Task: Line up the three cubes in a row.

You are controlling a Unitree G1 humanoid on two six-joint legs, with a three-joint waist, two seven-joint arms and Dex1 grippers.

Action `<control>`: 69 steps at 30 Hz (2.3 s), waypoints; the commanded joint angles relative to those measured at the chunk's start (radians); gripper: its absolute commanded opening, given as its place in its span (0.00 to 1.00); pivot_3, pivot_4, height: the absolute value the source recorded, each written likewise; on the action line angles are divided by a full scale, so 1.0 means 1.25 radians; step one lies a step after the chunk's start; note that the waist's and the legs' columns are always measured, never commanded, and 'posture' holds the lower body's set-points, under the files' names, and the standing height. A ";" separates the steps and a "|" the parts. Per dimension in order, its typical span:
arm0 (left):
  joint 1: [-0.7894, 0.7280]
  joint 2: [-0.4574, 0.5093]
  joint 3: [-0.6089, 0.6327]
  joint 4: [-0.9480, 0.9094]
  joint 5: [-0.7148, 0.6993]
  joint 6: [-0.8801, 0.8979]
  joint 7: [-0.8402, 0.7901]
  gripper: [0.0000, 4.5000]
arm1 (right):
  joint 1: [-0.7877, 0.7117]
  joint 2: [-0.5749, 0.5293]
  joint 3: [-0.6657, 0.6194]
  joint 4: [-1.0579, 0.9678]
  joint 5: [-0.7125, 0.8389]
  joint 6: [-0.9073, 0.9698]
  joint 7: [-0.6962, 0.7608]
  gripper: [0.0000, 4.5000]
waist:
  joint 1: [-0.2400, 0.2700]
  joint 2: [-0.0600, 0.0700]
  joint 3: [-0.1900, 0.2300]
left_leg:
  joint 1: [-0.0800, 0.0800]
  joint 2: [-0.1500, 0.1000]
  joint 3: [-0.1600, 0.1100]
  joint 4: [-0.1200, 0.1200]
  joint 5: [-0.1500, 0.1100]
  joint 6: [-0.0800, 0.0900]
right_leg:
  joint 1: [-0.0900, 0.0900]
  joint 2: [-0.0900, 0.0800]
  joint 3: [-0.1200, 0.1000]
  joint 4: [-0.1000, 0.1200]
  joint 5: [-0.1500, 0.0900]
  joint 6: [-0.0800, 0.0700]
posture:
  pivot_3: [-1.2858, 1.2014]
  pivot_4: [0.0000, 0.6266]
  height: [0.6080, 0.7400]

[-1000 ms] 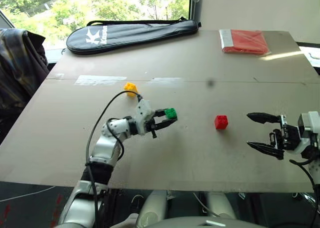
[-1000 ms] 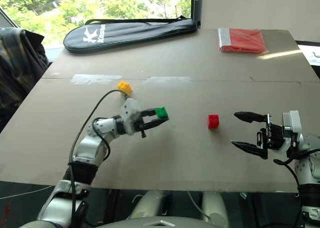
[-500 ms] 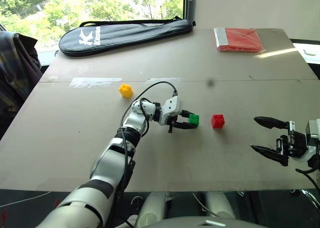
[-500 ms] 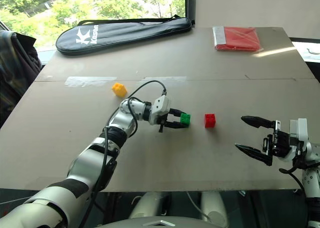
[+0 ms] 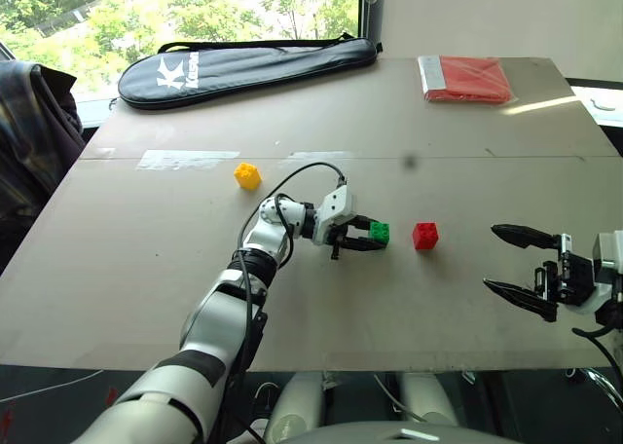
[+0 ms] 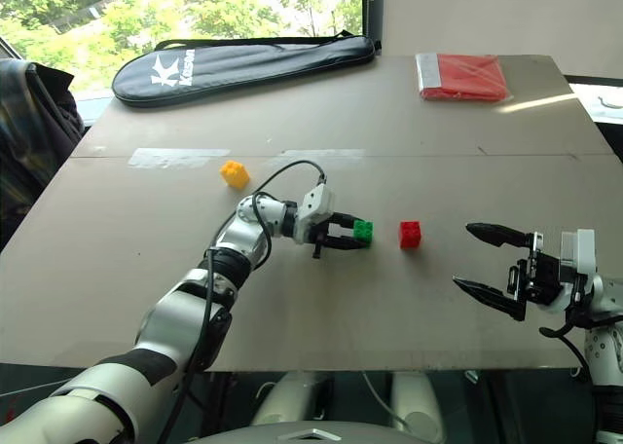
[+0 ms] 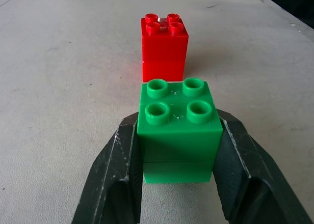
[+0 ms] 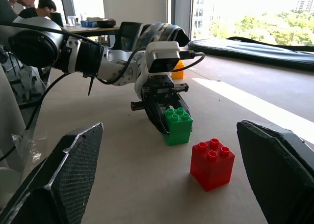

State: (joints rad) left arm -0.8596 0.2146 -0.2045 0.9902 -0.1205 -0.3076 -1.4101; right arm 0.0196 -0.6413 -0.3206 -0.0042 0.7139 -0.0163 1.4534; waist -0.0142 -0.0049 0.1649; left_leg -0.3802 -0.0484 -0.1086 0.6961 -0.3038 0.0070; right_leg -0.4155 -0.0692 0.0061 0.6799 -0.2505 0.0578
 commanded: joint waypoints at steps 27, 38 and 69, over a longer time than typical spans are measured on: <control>0.061 0.096 0.057 -0.275 -0.048 0.066 -0.032 0.98 | -0.072 0.016 0.015 0.076 -0.009 -0.035 0.048 1.00 | -0.003 0.000 0.000 | 0.000 0.000 -0.001 0.002 0.000 0.000 | 0.000 0.000 0.000 0.000 0.000 0.000 | 0.52 0.24 0.64; 0.350 0.143 0.291 -0.823 -0.166 0.367 0.404 0.98 | -0.181 0.080 0.029 0.106 -0.010 0.017 -0.071 1.00 | 0.001 0.001 0.000 | -0.001 0.001 -0.003 0.002 0.000 0.000 | 0.000 -0.002 0.001 0.000 0.000 0.000 | 0.52 0.24 0.64; 0.102 0.225 0.313 0.023 0.005 0.071 0.587 0.82 | -0.155 0.060 0.011 0.097 -0.033 -0.015 -0.076 1.00 | 0.003 0.000 0.000 | -0.003 -0.001 -0.005 0.002 0.000 -0.001 | -0.001 -0.002 -0.004 0.001 0.001 0.000 | 0.52 0.24 0.64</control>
State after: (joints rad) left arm -0.7162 0.4856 0.1886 0.9912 -0.1192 -0.1916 -0.6600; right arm -0.1788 -0.5572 -0.2853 0.1561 0.6644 -0.0270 1.3645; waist -0.0102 -0.0044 0.1644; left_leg -0.3838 -0.0497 -0.1150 0.6992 -0.3038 0.0063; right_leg -0.4167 -0.0721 0.0017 0.6804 -0.2496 0.0582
